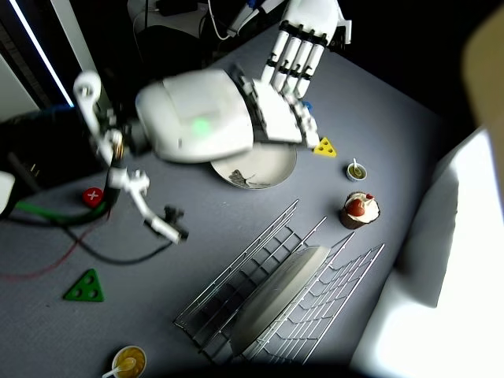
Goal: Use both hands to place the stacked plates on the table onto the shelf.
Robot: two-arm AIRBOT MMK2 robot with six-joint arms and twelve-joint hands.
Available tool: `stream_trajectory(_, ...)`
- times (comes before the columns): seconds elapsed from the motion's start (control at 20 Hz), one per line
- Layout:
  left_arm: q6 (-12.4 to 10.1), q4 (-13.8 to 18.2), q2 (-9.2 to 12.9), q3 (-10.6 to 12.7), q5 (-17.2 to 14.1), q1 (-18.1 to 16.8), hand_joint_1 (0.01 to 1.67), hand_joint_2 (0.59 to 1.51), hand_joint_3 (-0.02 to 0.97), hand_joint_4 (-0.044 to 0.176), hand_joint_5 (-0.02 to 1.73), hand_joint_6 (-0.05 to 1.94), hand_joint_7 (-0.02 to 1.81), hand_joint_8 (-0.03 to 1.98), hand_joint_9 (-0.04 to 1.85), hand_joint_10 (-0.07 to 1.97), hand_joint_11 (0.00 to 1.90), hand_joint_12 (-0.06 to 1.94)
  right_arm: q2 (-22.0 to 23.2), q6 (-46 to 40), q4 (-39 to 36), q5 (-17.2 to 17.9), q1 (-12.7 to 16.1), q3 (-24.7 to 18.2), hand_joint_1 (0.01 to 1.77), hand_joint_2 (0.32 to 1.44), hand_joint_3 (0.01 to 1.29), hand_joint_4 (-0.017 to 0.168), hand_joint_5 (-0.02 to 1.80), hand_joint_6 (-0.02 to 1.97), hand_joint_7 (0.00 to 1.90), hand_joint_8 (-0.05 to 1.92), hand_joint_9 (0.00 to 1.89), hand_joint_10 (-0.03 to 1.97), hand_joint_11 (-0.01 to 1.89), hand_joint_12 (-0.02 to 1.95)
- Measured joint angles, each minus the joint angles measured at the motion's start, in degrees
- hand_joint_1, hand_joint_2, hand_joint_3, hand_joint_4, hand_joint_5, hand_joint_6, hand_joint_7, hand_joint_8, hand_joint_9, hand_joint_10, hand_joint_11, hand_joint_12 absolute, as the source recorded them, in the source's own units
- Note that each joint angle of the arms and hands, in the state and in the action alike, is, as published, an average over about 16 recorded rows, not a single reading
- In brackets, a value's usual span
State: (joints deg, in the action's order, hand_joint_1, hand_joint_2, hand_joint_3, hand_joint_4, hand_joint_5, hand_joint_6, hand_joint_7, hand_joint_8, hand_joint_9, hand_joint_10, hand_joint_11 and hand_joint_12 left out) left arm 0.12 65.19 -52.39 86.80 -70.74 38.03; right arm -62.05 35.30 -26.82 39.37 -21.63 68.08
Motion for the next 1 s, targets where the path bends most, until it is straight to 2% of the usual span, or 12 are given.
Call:
stream_trajectory(0.2,0.0,1.8,0.1,-1.9,1.7,0.7,0.14,0.986,0.005,0.000,0.11,0.02,0.16,0.00,0.16,0.01,0.13,0.01,-0.2,3.0,-3.3,-0.1,-2.0,-3.4,0.68,0.95,0.01,0.004,0.22,0.01,0.26,0.01,0.28,0.01,0.34,0.02)
stream_trajectory(0.4,0.0,3.4,0.1,-3.4,4.3,1.7,0.14,0.988,0.005,0.000,0.11,0.02,0.16,0.00,0.16,0.01,0.13,0.01,-0.5,4.2,-4.1,-0.7,-3.5,-4.8,0.69,0.91,0.01,0.003,0.11,0.01,0.18,0.01,0.21,0.01,0.26,0.02)
stream_trajectory(1.0,0.0,4.7,-0.9,-5.6,12.7,4.0,0.14,0.998,0.004,0.000,0.11,0.02,0.15,0.00,0.15,0.01,0.13,0.01,-0.9,5.7,-4.8,-1.1,-5.0,-5.1,0.90,0.83,0.01,0.003,0.03,0.01,0.08,0.01,0.13,0.01,0.19,0.02)
